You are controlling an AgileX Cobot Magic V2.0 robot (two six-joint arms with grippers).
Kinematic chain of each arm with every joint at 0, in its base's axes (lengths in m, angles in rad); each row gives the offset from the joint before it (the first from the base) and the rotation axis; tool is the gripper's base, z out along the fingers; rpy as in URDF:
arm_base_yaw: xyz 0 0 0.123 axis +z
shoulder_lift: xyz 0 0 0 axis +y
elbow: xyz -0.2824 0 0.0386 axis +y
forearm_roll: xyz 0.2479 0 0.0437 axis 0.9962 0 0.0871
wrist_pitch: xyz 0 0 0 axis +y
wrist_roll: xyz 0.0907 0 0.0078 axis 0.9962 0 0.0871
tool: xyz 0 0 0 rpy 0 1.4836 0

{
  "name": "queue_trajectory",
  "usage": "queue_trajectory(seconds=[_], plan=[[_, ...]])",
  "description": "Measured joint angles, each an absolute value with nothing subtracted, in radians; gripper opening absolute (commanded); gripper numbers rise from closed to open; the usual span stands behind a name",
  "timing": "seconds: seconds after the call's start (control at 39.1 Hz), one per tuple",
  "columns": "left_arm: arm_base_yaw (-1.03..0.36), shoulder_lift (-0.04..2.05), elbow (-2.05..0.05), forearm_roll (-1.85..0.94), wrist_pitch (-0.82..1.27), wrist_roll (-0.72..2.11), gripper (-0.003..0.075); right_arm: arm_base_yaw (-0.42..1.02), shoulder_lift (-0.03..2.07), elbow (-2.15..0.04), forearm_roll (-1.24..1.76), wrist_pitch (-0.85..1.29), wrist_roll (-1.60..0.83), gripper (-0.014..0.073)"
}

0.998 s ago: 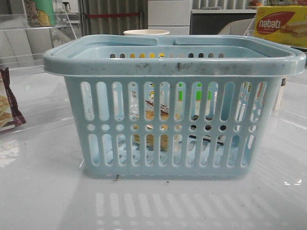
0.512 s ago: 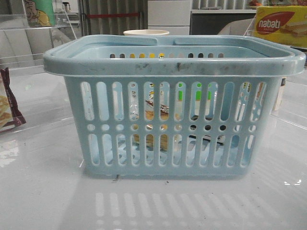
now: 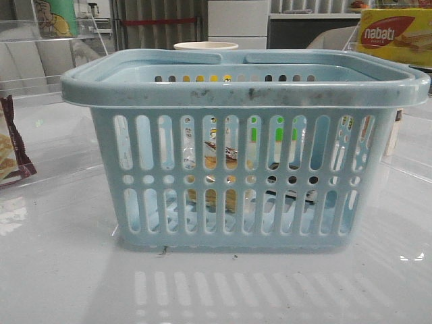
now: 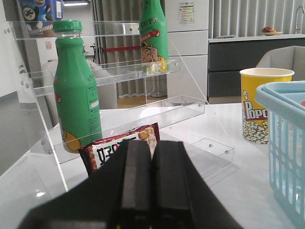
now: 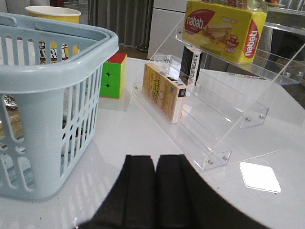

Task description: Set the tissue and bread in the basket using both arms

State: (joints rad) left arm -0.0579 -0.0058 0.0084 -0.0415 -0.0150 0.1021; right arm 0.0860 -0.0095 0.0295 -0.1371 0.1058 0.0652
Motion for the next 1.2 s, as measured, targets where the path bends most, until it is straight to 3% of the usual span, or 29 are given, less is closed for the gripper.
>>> queue_trajectory(seconds=[1.2], plan=[[-0.058, -0.006, 0.008, -0.042, -0.015, 0.102, 0.0091, 0.086, -0.009, 0.029, -0.069, 0.029, 0.071, 0.0053]])
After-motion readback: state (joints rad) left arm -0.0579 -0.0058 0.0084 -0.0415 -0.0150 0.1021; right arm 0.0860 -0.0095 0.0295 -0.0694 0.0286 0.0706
